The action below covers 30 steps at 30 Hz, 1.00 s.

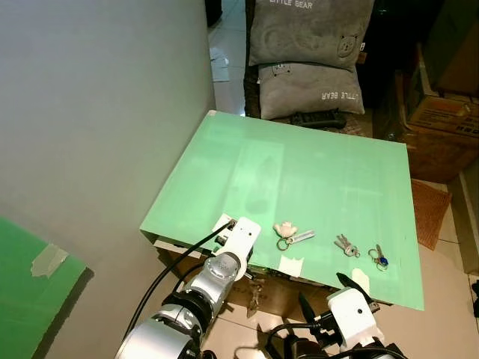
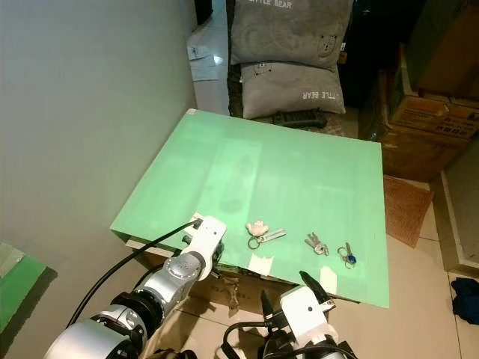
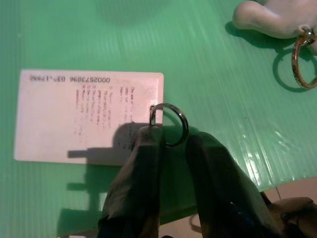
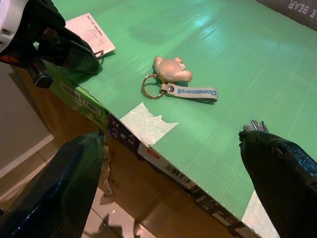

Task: Hang keys on a hook

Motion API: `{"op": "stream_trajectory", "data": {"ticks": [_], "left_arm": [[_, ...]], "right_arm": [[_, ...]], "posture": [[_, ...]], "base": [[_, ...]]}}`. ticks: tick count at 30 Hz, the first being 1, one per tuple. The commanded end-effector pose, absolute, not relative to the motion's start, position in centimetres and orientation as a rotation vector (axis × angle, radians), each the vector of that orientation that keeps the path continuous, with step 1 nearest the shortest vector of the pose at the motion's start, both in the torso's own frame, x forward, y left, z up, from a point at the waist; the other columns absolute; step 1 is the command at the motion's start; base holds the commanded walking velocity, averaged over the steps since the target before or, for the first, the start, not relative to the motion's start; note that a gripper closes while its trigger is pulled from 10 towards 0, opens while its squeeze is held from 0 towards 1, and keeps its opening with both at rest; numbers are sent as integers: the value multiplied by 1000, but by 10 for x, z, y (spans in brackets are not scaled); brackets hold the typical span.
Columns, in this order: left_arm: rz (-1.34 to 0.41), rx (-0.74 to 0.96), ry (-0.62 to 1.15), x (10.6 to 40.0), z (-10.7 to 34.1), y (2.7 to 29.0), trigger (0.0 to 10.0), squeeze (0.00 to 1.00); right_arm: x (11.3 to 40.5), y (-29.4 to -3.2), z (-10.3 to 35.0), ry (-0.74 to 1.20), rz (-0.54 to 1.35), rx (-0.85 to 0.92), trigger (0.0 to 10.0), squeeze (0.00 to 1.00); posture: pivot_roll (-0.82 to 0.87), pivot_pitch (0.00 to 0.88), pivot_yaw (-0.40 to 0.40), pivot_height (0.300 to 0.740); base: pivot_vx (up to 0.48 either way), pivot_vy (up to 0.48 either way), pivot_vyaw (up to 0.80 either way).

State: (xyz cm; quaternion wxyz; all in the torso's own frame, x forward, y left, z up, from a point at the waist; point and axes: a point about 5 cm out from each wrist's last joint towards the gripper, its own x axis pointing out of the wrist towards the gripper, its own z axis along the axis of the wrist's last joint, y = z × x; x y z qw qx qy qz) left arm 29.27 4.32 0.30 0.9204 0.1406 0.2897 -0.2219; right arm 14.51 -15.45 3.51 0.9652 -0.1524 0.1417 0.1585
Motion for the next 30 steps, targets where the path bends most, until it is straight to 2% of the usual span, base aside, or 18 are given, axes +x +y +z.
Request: {"op": "stream_trajectory", "data": {"ticks": [1, 11, 16, 23, 30], "left_arm": [[-519, 245, 660, 274, -7, 20, 0, 0], [-513, 250, 640, 275, -4, 16, 0, 0], [-500, 270, 569, 283, 5, 15, 0, 0], [-545, 148, 397, 306, 39, 11, 0, 0], [-570, 93, 359, 313, 50, 18, 0, 0]], "right_arm": [[141, -154, 34, 307, 334, -310, 10000, 0], [141, -154, 35, 308, 340, -314, 10000, 0], [142, -156, 35, 309, 342, -321, 10000, 0], [150, -156, 34, 299, 339, -324, 10000, 0], [157, -157, 35, 297, 287, -265, 10000, 0]], "posture": [[-266, 165, 77, 740], [-266, 165, 77, 740], [-278, 148, 64, 740], [-262, 115, 69, 740], [-254, 103, 72, 740]], "base": [[0, 0, 0], [0, 0, 0], [0, 0, 0], [0, 0, 0], [0, 0, 0]]}}
